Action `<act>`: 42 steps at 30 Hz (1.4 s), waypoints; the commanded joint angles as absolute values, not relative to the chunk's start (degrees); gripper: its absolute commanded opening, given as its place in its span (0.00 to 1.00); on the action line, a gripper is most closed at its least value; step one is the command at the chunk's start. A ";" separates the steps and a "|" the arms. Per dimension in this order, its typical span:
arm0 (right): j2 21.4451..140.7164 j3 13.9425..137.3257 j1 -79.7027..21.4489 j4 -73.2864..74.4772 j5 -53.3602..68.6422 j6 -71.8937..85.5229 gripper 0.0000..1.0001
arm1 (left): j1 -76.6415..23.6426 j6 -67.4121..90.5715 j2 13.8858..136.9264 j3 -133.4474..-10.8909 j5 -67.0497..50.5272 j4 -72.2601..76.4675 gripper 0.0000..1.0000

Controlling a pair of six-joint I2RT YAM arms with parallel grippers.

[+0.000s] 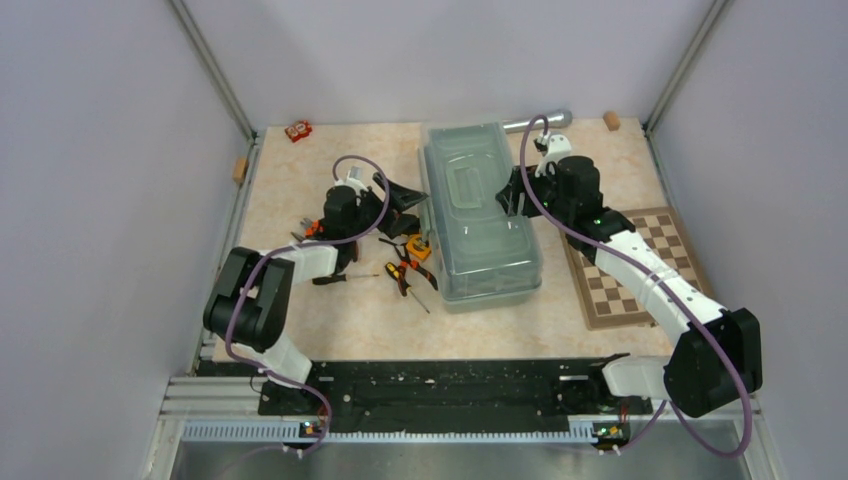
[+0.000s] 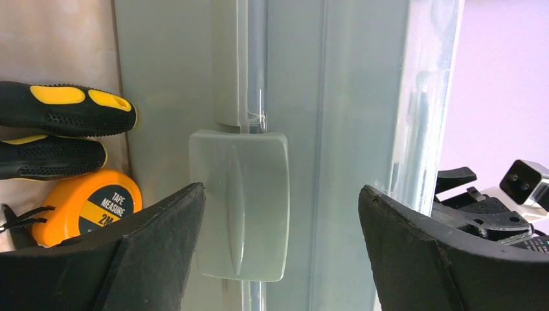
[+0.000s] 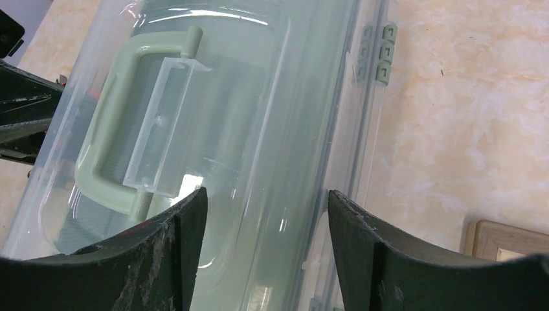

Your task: Pack the tool kit

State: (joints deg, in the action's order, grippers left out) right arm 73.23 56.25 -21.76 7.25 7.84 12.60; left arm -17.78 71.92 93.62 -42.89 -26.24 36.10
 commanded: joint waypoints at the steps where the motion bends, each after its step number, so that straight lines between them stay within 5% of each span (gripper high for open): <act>1: 76.05 52.08 -24.79 21.53 14.06 11.43 0.66 | -19.74 72.23 95.25 -44.11 -31.55 40.67 0.93; 20: 75.98 52.16 -24.85 21.36 14.59 11.73 0.66 | -20.65 84.01 103.89 -42.29 -35.56 61.08 0.95; 42: 76.29 52.33 -24.85 20.93 15.25 11.93 0.66 | -21.97 75.87 88.22 -44.37 -33.45 44.26 0.90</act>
State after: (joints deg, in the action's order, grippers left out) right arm 73.08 56.25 -21.76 7.38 7.60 12.62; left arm -18.17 78.72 95.11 -41.78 -27.16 42.22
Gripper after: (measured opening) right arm 0.660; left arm 0.914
